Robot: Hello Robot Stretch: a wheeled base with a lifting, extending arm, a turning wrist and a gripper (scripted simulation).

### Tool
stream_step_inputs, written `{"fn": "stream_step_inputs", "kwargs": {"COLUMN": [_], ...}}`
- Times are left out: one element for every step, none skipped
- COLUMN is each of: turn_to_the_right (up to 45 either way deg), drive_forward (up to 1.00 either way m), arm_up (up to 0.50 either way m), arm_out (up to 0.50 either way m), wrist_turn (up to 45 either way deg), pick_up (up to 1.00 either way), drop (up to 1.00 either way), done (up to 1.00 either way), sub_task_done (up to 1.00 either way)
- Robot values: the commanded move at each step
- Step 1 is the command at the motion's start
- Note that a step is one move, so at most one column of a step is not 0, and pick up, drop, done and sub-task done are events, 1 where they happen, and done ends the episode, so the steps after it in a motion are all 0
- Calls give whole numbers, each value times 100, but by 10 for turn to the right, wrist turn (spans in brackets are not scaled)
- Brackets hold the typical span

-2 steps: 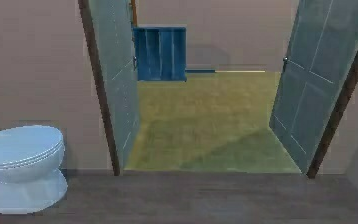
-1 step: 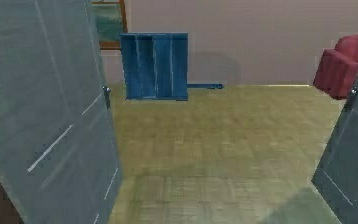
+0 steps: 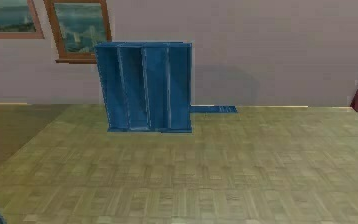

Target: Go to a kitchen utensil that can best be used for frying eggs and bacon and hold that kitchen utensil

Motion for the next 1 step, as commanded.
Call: {"fn": "stream_step_inputs", "kwargs": {"turn_to_the_right": [30], "drive_forward": [0], "arm_up": [0], "arm_out": [0], "wrist_turn": [0], "pick_up": [0], "drop": [0], "done": [0], "sub_task_done": [0]}}
